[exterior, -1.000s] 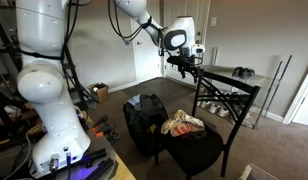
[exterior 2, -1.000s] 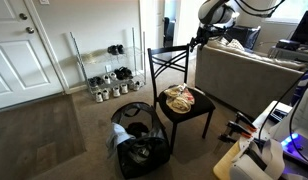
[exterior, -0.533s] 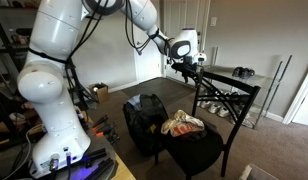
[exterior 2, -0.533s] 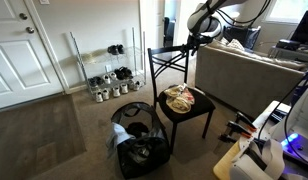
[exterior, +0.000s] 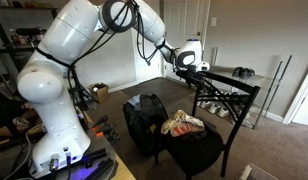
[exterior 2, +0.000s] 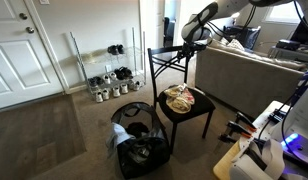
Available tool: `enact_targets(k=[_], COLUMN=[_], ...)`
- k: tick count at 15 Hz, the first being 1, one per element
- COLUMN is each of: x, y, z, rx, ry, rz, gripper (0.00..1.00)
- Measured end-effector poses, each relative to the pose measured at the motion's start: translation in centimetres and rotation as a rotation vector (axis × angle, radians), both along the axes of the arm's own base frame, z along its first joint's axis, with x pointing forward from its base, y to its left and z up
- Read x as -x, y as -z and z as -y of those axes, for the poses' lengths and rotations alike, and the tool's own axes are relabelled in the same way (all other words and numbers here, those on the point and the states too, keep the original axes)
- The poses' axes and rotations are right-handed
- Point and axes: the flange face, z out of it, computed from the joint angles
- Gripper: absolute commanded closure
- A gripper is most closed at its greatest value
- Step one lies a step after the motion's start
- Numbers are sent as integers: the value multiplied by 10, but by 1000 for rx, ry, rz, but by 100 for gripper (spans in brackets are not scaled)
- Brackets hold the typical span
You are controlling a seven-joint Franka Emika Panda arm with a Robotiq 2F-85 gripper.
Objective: Pick up the t-shirt from the seat of the chair and put it in the black laundry bag.
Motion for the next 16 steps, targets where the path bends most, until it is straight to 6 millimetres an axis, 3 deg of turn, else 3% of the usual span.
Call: enact_targets(k=[10,16], x=[-19,-23], y=[38,37], z=[19,17], rx=[-34,-55], ry=[90,85], rz=[-176,-220], gripper=[0,0])
